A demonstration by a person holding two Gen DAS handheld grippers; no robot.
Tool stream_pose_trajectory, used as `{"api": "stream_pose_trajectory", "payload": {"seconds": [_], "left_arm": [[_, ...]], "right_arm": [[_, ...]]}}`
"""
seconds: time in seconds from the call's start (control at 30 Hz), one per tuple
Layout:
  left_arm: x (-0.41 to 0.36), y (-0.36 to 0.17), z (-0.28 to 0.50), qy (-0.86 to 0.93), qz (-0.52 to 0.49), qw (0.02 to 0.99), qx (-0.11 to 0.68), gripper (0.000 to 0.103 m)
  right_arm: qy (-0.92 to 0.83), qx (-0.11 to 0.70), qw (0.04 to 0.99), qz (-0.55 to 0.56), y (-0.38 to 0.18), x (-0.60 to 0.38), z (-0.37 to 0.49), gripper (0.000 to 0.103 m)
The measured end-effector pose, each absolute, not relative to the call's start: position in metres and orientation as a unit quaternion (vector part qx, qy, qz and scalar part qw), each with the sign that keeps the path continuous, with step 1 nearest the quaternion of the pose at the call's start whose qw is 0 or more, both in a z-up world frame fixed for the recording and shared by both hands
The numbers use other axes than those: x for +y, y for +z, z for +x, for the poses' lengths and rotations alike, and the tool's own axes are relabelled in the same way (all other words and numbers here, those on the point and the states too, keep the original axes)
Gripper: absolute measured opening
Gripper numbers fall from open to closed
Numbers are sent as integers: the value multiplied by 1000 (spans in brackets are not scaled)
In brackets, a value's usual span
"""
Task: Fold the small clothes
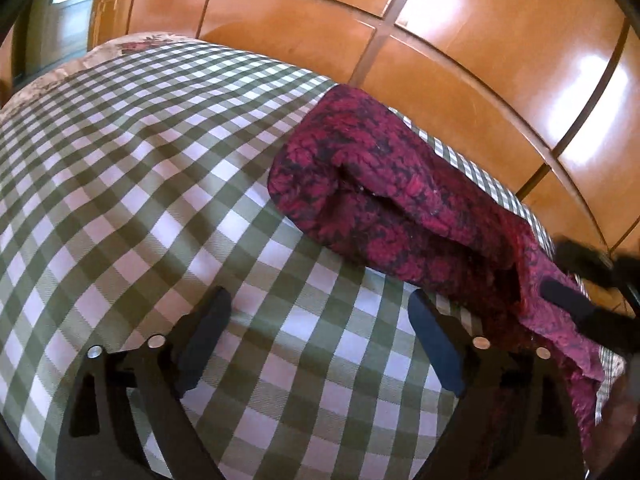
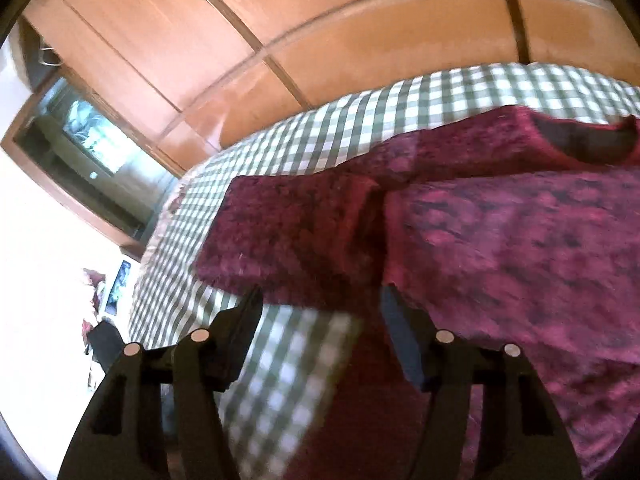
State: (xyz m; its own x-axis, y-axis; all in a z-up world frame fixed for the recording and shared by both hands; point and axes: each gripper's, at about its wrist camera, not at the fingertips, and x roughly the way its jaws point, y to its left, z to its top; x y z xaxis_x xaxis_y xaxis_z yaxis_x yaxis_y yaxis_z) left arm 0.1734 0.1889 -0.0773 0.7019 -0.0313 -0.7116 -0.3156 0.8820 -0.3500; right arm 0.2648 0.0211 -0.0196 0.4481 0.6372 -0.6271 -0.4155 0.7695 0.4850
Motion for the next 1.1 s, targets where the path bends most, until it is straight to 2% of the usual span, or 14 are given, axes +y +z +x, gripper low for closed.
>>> {"api": "stream_pose_trajectory", "payload": {"seconds": [0.13, 0.2, 0.23, 0.27, 0.3, 0.5, 0.67, 0.9, 1.1], "left_arm": [[187, -78, 175, 76, -230, 894, 376, 93], [188, -79, 174, 75, -232, 894, 376, 93], [187, -78, 175, 76, -231, 894, 377, 93], [187, -78, 175, 78, -229, 893, 379, 93], [186, -76, 174, 85, -225, 893, 381, 93], [182, -68, 171, 102, -258, 886, 372, 93], [148, -57, 190, 84, -224, 892, 383, 93], [105, -60, 225, 82, -152, 887, 428, 93], [95, -66, 239, 93, -131, 877, 453, 93]], "right_arm": [[285, 456, 830, 150, -36, 51, 298, 61], [270, 461, 836, 121, -40, 60, 306, 34], [265, 463, 839, 107, -38, 63, 308, 29], [265, 458, 843, 96, -36, 61, 308, 17], [268, 445, 850, 83, -28, 63, 304, 11], [266, 339, 901, 46, 35, 26, 270, 9], [230, 270, 934, 37, 70, -21, 249, 9], [155, 227, 961, 35, 83, -107, 236, 6], [83, 228, 969, 53, 77, -186, 236, 5]]}}
